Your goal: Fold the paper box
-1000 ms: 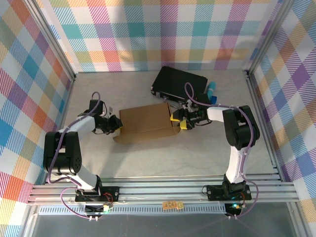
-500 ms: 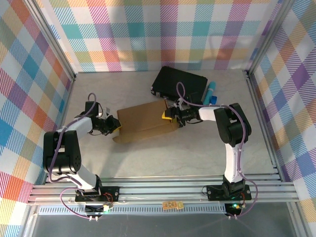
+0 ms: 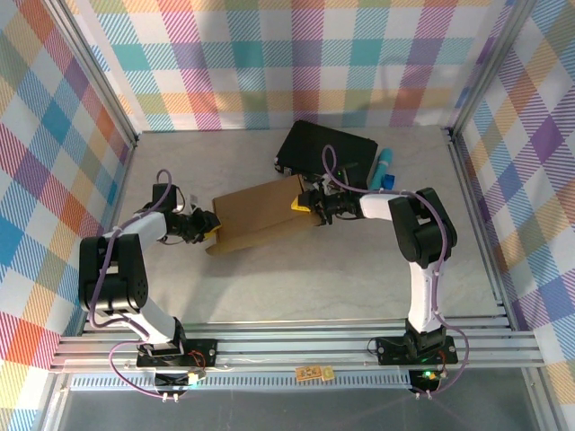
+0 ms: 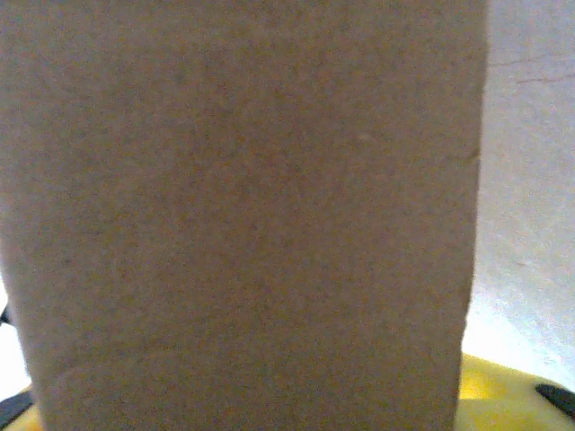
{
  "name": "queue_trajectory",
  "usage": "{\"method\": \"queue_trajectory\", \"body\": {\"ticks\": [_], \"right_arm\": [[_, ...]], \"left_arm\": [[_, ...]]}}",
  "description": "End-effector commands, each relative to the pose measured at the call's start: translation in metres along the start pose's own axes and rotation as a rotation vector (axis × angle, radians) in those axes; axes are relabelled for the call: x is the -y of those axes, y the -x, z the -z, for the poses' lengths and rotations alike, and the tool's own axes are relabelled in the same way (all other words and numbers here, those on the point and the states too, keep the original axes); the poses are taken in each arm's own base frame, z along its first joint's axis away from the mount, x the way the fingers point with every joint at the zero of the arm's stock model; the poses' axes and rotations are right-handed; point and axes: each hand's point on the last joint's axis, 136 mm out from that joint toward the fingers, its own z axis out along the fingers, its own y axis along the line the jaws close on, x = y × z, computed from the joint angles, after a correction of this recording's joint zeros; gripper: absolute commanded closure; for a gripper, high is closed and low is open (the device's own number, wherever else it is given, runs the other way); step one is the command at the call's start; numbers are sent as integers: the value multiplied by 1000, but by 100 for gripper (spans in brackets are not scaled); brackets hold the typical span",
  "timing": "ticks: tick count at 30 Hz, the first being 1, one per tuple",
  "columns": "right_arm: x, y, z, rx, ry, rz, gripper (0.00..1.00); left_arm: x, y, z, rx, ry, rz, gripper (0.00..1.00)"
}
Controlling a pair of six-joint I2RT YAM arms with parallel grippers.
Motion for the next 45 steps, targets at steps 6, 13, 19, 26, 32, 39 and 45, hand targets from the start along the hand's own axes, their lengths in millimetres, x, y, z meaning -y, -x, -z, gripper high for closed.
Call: {"method": "queue_trajectory", "body": {"ticks": [6, 13, 19, 26, 32, 39, 45], "right_arm": [[-28, -2, 22, -30, 13, -296, 57], [-60, -14, 59, -47, -24, -501, 58], [-72, -30, 77, -77, -66, -573, 55], [-74, -43, 81, -108, -57, -612, 57], [-71, -44, 84, -105, -58, -631, 60], [-62, -47, 82, -110, -56, -652, 61], [-59, -46, 80, -112, -52, -656, 62]], "left_arm": [[25, 38, 66, 231, 23, 218, 14], [27, 19, 62, 141, -111, 582, 17], [25, -15, 33, -2, -107, 776, 14], [55, -22, 10, -23, -163, 820, 9], [58, -38, -6, -99, -192, 988, 9], [73, -27, -6, -77, -269, 1045, 9], [87, -29, -11, -108, -293, 1050, 10]]}}
